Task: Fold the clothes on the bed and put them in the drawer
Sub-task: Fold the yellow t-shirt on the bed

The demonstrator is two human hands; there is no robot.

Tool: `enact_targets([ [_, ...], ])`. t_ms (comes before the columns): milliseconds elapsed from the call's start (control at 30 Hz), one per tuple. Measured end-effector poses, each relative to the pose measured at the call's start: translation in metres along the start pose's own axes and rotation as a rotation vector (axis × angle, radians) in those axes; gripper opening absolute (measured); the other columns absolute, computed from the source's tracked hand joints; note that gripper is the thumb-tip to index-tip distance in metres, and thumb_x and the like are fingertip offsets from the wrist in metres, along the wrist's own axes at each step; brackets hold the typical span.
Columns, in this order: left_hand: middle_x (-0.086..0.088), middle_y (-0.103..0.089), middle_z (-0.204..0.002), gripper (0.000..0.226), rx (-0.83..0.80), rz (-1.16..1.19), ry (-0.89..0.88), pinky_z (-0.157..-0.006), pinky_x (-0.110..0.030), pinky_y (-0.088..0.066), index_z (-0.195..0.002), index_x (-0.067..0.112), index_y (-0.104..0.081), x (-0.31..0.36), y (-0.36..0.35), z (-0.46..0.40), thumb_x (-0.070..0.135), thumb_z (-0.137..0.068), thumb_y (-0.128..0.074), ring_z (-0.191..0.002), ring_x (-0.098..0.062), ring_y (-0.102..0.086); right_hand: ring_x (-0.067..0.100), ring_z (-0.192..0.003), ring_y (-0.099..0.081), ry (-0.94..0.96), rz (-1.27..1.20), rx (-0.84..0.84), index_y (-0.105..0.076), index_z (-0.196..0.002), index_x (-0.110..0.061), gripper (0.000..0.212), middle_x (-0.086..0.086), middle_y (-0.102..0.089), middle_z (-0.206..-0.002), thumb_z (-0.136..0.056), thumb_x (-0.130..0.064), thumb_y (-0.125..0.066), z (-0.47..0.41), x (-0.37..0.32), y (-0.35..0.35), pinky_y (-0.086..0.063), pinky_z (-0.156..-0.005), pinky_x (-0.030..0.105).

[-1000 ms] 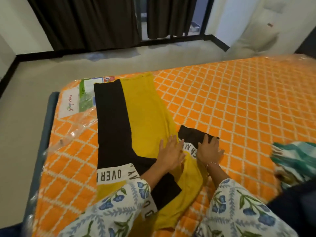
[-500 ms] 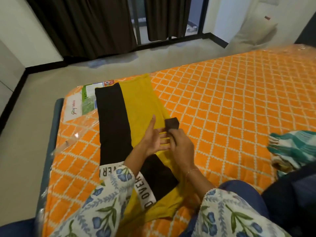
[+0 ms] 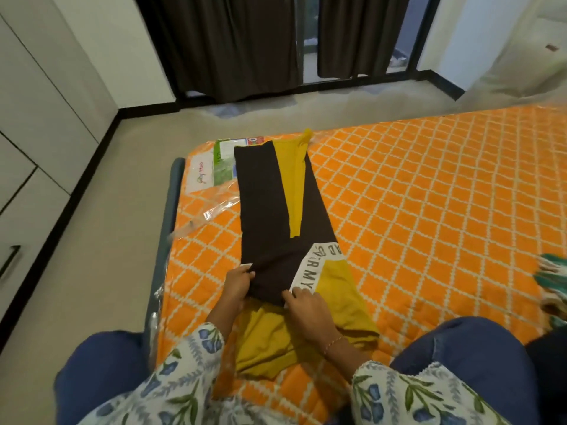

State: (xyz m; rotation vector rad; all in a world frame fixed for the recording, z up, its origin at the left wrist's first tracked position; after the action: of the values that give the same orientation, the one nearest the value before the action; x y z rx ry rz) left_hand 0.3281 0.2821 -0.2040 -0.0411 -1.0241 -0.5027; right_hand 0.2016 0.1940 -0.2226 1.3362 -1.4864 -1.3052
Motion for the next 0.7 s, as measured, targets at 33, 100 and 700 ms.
enact_targets([
  [33, -0.012, -0.058, -0.108, 0.023, 0.023, -0.004, -0.082, -0.074, -0.033, -0.046, -0.113, -0.003, -0.061, 0.002, 0.003, 0.002, -0.003, -0.097, -0.044, -0.096, -0.025, -0.055, 0.016, -0.049, -0.058, 0.008, -0.02, 0.007, -0.069, -0.076, -0.021, 0.025, -0.002, -0.058, -0.062, -0.067, -0.027, -0.047, -0.001, -0.001, 0.002, -0.035, -0.037, 0.019],
  [100, -0.011, -0.06, -0.103, 0.021, 0.052, -0.023, -0.225, -0.073, -0.031, -0.046, -0.106, -0.001, -0.063, 0.004, 0.009, 0.007, -0.002, -0.097, -0.044, -0.093, -0.025, -0.056, 0.018, -0.057, -0.062, 0.035, -0.113, -0.009, -0.068, -0.085, -0.017, 0.026, 0.0, -0.062, -0.07, -0.062, -0.026, -0.059, -0.005, -0.002, 0.011, -0.04, -0.041, 0.019],
  [700, -0.016, -0.067, -0.106, 0.02, 0.231, -0.304, -0.375, -0.077, -0.028, -0.042, -0.106, -0.002, -0.067, -0.017, 0.046, -0.011, 0.0, -0.092, -0.052, -0.1, -0.029, -0.06, 0.014, -0.146, -0.002, -0.086, -0.328, -0.348, -0.021, -0.151, -0.027, 0.095, -0.004, -0.005, -0.157, -0.075, -0.082, -0.007, 0.0, 0.021, -0.012, -0.001, -0.117, 0.043],
])
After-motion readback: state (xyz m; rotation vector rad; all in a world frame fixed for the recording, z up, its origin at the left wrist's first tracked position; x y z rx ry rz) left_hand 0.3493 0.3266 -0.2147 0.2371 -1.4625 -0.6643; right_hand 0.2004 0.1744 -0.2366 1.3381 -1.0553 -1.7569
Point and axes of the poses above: each hand's wrist, its own z-axis away from the middle knuckle, its own y-axis out of the back of the hand, x = y × z, the point moved 2 cm from there along -z, towards the middle knuckle
